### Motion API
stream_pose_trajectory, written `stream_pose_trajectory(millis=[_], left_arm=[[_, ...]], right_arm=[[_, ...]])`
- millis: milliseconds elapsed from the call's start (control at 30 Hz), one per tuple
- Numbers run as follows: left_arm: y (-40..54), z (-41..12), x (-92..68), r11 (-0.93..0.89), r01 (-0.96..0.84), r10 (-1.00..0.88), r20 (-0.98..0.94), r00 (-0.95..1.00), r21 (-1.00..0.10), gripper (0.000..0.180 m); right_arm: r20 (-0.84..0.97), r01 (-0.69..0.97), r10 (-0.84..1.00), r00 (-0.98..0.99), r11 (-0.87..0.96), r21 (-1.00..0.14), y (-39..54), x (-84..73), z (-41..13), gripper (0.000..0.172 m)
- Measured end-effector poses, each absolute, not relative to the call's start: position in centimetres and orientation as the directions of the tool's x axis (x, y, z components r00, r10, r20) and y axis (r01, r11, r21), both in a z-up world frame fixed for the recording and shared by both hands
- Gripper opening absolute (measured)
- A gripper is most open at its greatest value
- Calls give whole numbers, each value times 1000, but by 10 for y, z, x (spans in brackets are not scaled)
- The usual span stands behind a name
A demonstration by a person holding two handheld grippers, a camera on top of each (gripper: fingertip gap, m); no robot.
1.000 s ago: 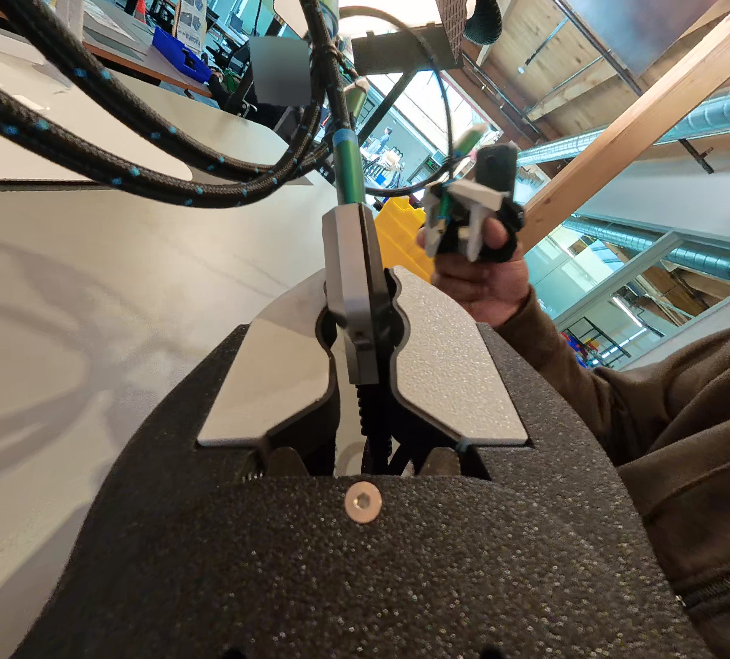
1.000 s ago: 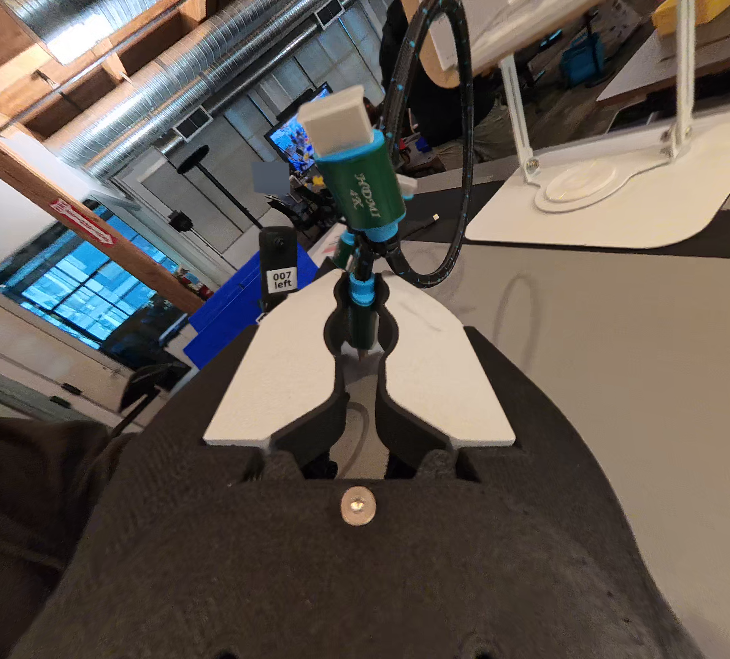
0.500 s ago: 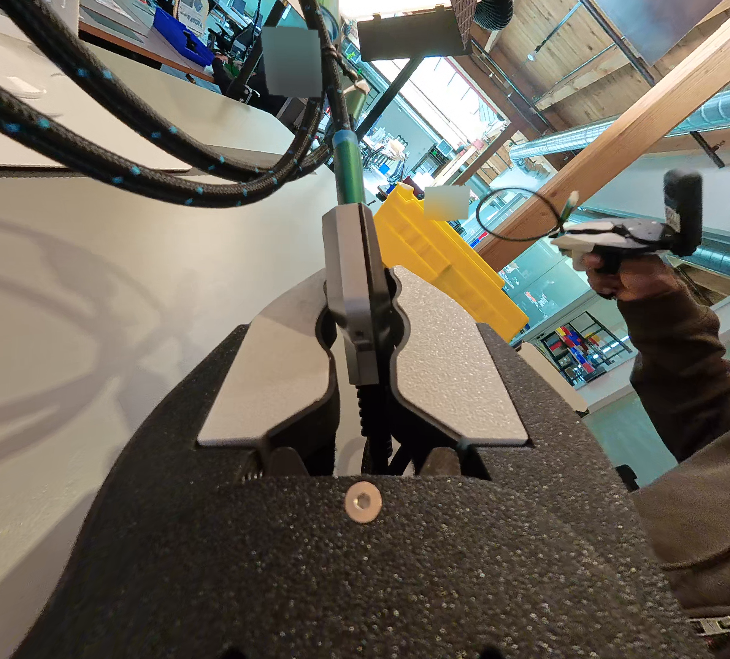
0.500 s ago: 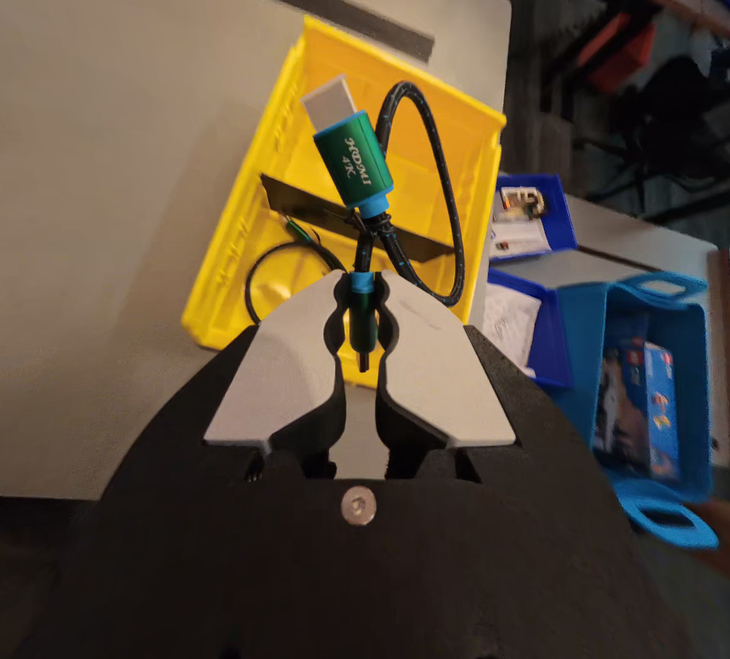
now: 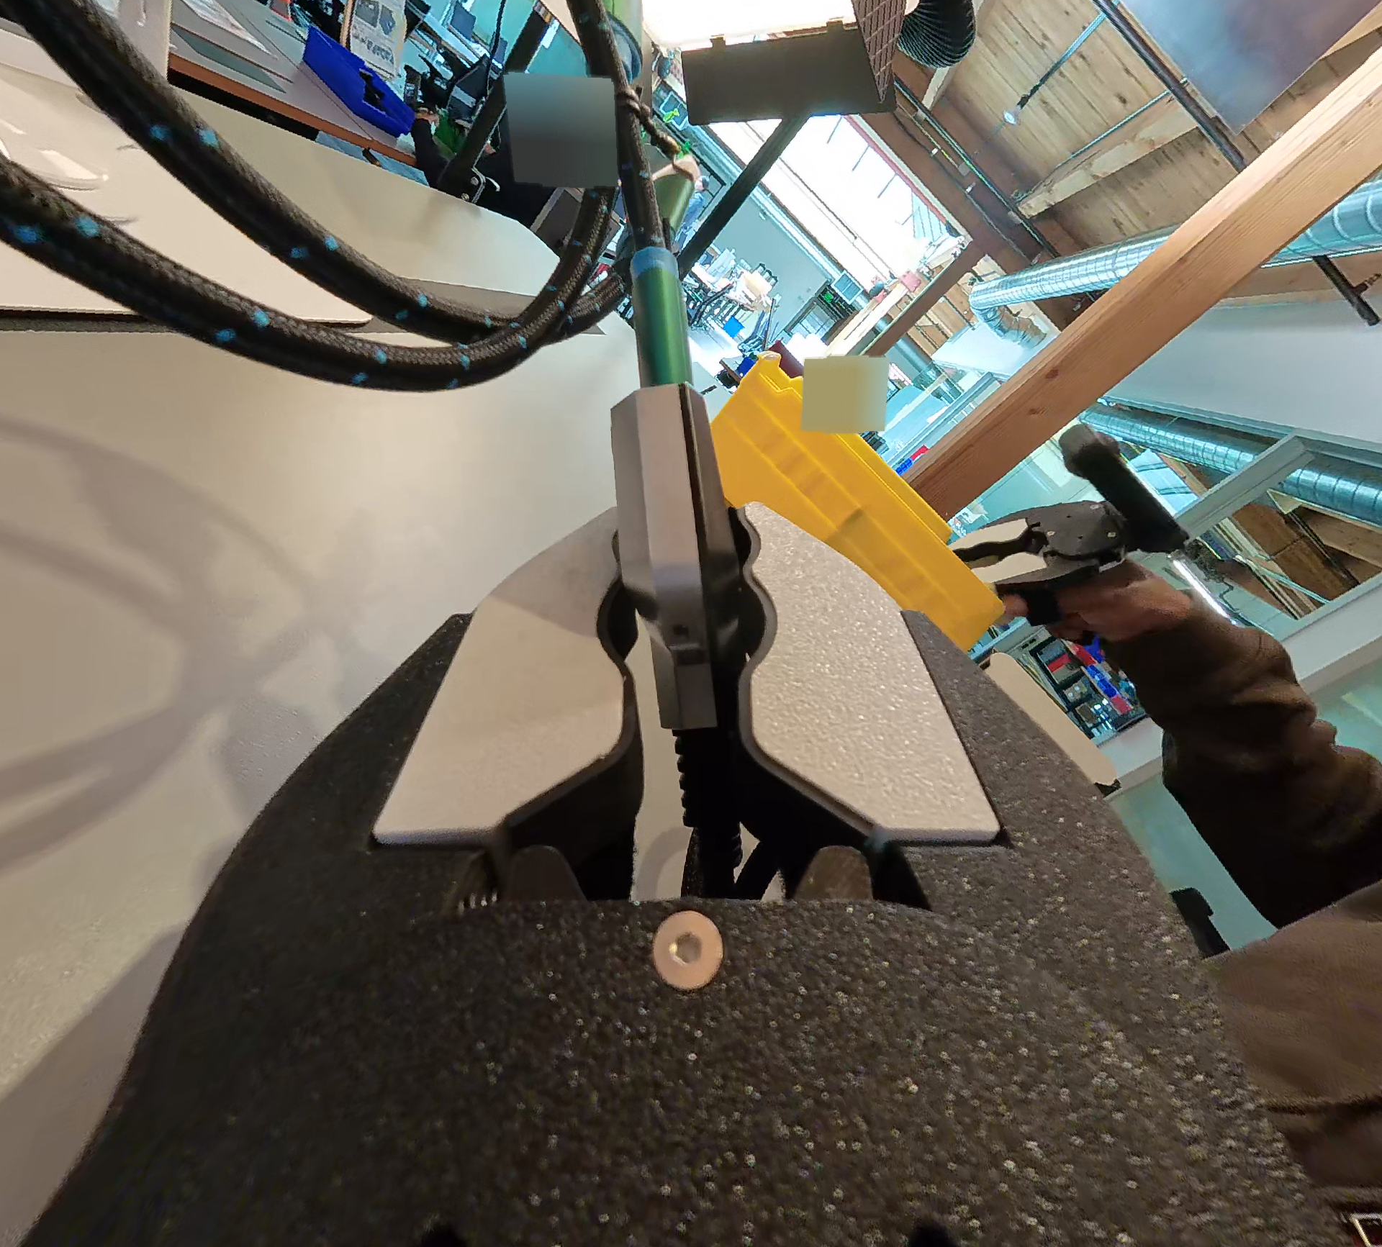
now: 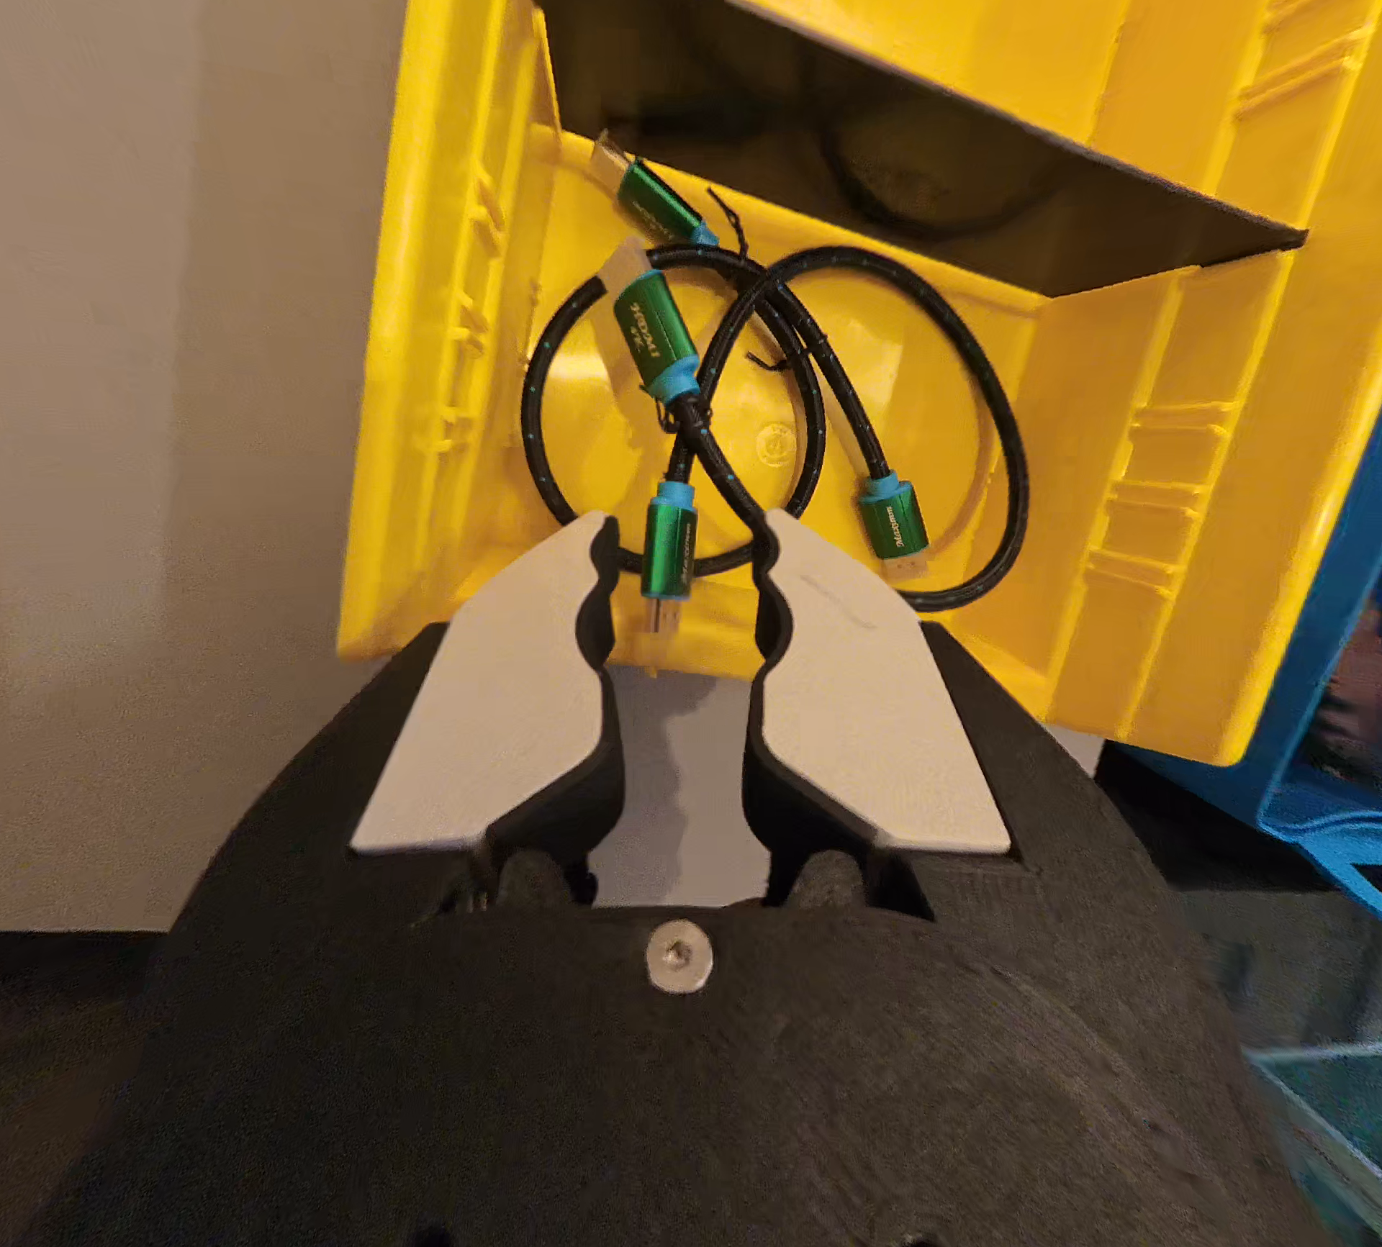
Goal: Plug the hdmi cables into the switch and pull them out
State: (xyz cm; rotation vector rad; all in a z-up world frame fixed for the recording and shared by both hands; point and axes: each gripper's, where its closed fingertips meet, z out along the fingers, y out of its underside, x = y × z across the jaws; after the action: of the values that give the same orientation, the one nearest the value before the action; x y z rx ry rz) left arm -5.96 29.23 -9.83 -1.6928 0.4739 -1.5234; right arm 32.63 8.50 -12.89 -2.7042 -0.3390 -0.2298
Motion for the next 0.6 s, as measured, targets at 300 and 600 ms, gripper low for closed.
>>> stream_pose_trajectory(millis=[300, 600], left_arm=[[293, -97, -58, -614, 223, -731, 652, 203, -757, 23], [283, -80, -62, -578, 275, -780, 619, 94, -769, 23]], right_arm=[[-7, 195, 283, 959, -677, -709, 109, 268, -20, 53], [-469, -23, 688, 554, -551, -834, 203, 25, -82, 49]])
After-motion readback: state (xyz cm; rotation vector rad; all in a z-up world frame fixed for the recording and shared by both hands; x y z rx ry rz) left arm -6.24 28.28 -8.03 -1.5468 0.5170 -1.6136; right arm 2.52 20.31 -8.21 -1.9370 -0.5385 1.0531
